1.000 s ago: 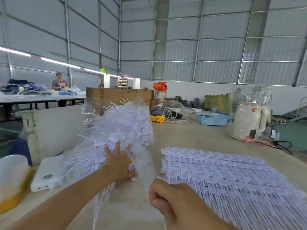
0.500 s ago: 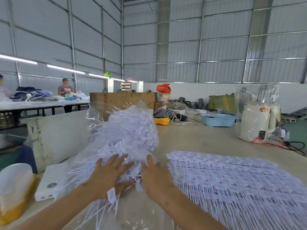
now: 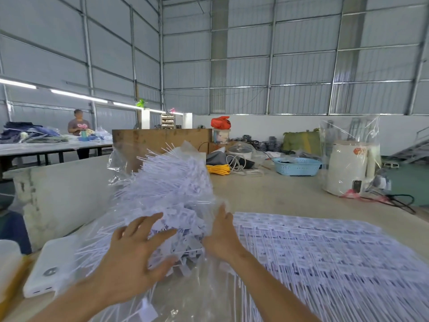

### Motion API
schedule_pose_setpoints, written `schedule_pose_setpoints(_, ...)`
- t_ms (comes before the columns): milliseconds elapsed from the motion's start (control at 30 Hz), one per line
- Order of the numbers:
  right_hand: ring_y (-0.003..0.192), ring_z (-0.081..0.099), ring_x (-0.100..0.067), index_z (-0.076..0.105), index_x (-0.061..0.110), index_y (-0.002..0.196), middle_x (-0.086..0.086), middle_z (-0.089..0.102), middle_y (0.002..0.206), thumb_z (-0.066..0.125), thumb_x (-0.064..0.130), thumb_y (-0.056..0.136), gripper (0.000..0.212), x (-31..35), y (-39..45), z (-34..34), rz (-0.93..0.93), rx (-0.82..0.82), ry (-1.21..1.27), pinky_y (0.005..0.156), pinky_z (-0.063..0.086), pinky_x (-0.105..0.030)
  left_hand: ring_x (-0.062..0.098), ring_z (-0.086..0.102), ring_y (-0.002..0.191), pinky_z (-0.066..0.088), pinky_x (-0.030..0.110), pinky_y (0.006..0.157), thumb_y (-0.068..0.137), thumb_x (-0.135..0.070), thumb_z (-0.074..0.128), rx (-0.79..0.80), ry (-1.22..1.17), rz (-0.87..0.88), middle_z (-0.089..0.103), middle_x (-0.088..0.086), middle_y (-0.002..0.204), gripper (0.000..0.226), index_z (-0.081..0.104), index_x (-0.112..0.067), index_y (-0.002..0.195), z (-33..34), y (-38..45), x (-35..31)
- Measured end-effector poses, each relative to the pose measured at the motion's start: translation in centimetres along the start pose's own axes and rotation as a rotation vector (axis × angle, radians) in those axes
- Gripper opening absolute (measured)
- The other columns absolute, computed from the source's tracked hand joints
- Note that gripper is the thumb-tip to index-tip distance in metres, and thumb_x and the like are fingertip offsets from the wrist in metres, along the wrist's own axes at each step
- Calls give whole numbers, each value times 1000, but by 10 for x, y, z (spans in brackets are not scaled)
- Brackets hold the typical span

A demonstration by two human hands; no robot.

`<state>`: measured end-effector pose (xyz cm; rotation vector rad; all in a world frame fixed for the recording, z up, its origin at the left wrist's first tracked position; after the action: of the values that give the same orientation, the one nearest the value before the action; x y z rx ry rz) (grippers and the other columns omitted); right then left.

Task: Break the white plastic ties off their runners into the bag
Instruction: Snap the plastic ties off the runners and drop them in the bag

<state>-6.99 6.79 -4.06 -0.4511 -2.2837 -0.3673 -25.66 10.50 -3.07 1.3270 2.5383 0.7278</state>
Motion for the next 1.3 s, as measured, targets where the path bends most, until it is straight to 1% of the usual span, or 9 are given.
schedule_pose_setpoints(67, 142, 17, -32, -20, 19, 147, -14, -9, 155, 64, 17, 88, 103, 1, 1, 4, -56, 19, -17, 107, 30, -29, 22, -27, 141, -1, 60, 111, 57, -98, 16, 230, 15, -70, -37, -15, 149, 76, -3, -76, 127, 37, -7, 5)
schedule_pose_setpoints(133, 139, 23, -31, 0, 25, 151, -15, 4, 151, 62, 24, 89, 87, 0, 0, 3, -113, 37, -76, 107, 32, -29, 26, -44, 130, -17, 62, 106, 45, -102, 3, 349, 91, -100, -52, -12, 137, 86, -26, -74, 120, 63, -8, 12)
schedule_pose_setpoints(300, 104, 56, -20, 60, 19, 113, -4, 47, 119, 60, 48, 86, 40, -12, -4, -42, -189, -134, -24, 84, 47, -24, 30, -42, 131, -7, 70, 106, 44, -98, -15, 407, 183, -80, -51, -4, 139, 80, -33, -72, 117, 83, 10, 42)
schedule_pose_setpoints(400, 88, 56, -17, 48, 19, 114, -3, 51, 120, 53, 47, 90, 37, -37, -11, -83, -155, -383, -67, 80, 49, -31, 27, -41, 131, -4, 70, 107, 46, -97, -13, 413, 147, -51, -50, -7, 139, 75, -26, -77, 117, 91, 19, 48)
schedule_pose_setpoints(533, 103, 56, -21, 40, 20, 127, -5, 48, 129, 49, 48, 92, 46, -72, -21, -101, -84, -365, -198, 88, 47, -34, 28, -42, 129, -3, 69, 108, 51, -95, -9, 418, 123, 11, -49, -4, 139, 69, -21, -78, 117, 95, 33, 47)
schedule_pose_setpoints(700, 102, 55, -18, 39, 21, 130, -1, 45, 130, 52, 49, 89, 51, -88, -27, -104, -78, -372, -180, 89, 48, -37, 28, -43, 129, -6, 66, 107, 87, -71, 29, 413, 103, 47, -45, -7, 143, 55, -17, -79, 118, 104, 46, 49)
schedule_pose_setpoints(1133, 115, 52, -15, 46, 20, 129, 3, 50, 131, 50, 48, 91, 47, -126, -43, -147, -53, -479, -359, 94, 43, -31, 30, -39, 131, -3, 72, 105, 75, -85, 9, 380, 188, 5, -48, -7, 139, 57, -27, -74, 117, 98, 55, 42)
schedule_pose_setpoints(1200, 121, 48, -14, 48, 22, 131, 5, 50, 135, 44, 50, 93, 47, -143, -49, -165, 11, -488, -473, 100, 39, -34, 33, -25, 138, 3, 78, 98, 61, -90, -4, 339, 173, 42, -38, -9, 149, 56, -11, -82, 117, 83, 52, 35)
schedule_pose_setpoints(1300, 138, 30, -13, 38, 30, 140, 8, 36, 148, 28, 56, 96, 52, -172, -55, -178, 189, -377, -606, 113, 21, -47, 41, 48, 123, 34, 82, 73, 81, -80, 3, 237, 257, 95, 47, 3, 144, 68, 62, -60, 107, 65, 45, 32)
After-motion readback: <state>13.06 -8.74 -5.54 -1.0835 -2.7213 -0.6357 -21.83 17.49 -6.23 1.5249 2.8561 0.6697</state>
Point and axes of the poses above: each hand's wrist, its own y-axis towards the middle knuckle, its own z-axis out of the palm, x = y × z, the point moved 4 cm from there along y, towards the middle knuckle
